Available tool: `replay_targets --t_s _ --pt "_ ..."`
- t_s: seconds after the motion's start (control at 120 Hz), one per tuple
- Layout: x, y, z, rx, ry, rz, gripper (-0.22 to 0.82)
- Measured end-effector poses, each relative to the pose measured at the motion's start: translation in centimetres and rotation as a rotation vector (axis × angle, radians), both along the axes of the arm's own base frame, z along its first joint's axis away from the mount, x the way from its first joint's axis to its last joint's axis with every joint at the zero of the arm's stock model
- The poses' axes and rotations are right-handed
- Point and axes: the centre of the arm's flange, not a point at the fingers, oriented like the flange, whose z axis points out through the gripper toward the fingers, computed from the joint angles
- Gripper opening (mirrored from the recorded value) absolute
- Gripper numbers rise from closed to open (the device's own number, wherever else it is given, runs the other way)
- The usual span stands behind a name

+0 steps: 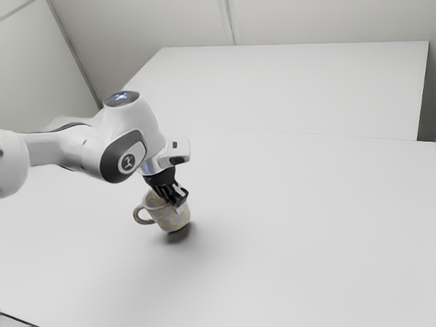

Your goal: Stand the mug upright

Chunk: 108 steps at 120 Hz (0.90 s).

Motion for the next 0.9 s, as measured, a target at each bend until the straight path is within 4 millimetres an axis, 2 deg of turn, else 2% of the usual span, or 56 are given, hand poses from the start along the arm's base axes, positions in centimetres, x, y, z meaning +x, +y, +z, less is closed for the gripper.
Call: replay_targets --t_s 0.108,0.558,0.6,0.767,0.833,0.9 --pt "-0.5 0.1 -1.4 0.011 -0.032 0.017 -0.18" --pt "-0.1 0.1 -4.2 0.019 -0.082 0.061 -0.17" --pt "-0.1 0.0 -4.2 0.018 -0.083 0.063 -0.12" --pt "0.1 -0.2 -3.6 0.014 -0.091 0.067 0.24" --pt "0.2 -0.3 -2.9 0.012 -0.093 0.073 0.34" --pt "1.0 -0.5 -1.1 0.008 -0.1 0.084 0.41"
